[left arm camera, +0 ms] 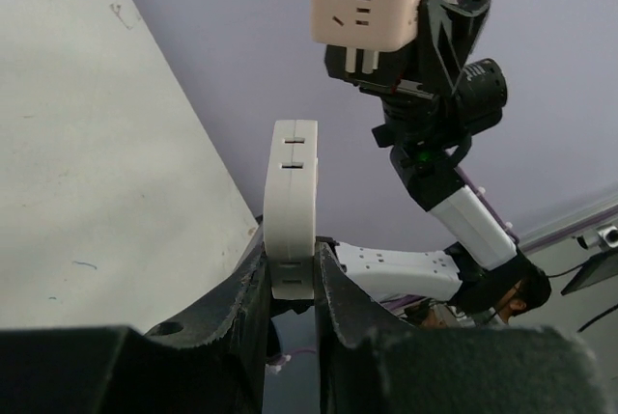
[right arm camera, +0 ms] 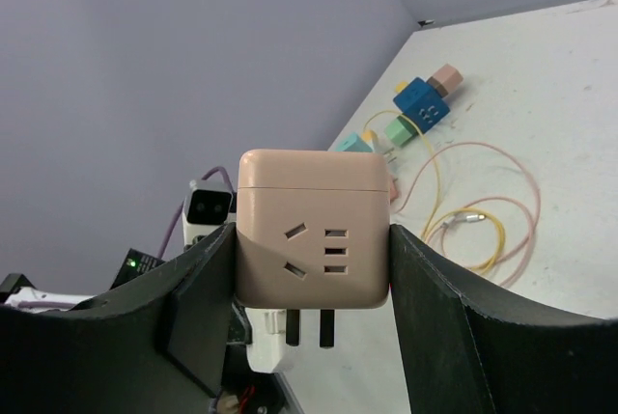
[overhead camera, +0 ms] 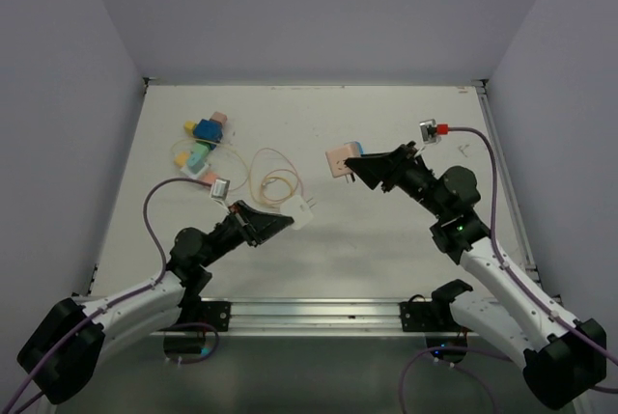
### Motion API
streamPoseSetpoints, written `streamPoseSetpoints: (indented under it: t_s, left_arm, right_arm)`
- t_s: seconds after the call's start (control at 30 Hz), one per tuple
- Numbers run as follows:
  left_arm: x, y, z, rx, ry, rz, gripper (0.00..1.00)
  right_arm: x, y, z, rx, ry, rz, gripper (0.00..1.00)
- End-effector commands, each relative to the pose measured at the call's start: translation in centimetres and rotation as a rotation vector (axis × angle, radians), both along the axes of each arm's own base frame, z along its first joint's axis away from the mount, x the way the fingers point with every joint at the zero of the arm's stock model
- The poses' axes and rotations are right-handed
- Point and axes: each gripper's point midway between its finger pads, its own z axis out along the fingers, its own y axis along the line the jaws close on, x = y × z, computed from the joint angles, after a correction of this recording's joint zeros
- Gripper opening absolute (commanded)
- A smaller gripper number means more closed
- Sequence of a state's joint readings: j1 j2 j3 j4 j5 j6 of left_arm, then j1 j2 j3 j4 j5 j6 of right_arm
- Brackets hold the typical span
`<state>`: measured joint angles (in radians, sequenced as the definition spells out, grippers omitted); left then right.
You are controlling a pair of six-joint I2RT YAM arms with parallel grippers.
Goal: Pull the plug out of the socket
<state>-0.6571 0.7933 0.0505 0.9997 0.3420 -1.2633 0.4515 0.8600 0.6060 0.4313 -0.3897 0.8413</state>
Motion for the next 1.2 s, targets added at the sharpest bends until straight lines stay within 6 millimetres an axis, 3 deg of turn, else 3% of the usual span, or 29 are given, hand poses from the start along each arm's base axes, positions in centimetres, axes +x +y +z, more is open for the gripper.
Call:
streamPoseSetpoints:
  t_s: [0.0, 0.2, 0.4, 0.5, 0.63, 0.83, 1.07, 1.17]
  left_arm:
    - [1.2, 0.1, -3.0, 0.081, 0.064, 0.054, 0.00]
    - [4.8, -2.8, -3.3, 0.228, 0.024, 0.033, 0.00]
    - [10.3, -6.5, -4.6, 0.252, 0.057, -0.062, 0.00]
    - [12.6, -8.9, -6.0, 0.247, 0.087, -0.135, 0.00]
    - [15.5, -11.2, -9.3, 0.259, 0.164, -0.169, 0.00]
    - [18.5, -12.2, -13.7, 0.368, 0.220, -0.132, 0.00]
    - [21.3, -12.7, -17.0, 0.409, 0.285, -0.091, 0.02]
    - [21.9, -12.7, -18.0, 0.418, 0.314, -0.074, 0.10]
  right_arm:
    - [0.3, -2.0, 3.7, 0.001, -0.123, -0.103, 0.00]
    - [-0.6, -4.2, 1.8, -0.092, -0.090, -0.179, 0.00]
    - [-1.6, -5.8, 0.9, -0.127, -0.089, -0.240, 0.00]
    - [-1.9, -6.0, 0.0, -0.148, -0.073, -0.242, 0.00]
    - [-2.1, -6.4, -0.3, -0.161, -0.072, -0.252, 0.00]
    - [-2.2, -6.3, -1.1, -0.178, -0.059, -0.245, 0.00]
    - [-2.0, -6.2, -1.6, -0.185, -0.049, -0.244, 0.00]
    - [-2.0, -6.4, -1.4, -0.193, -0.056, -0.251, 0.00]
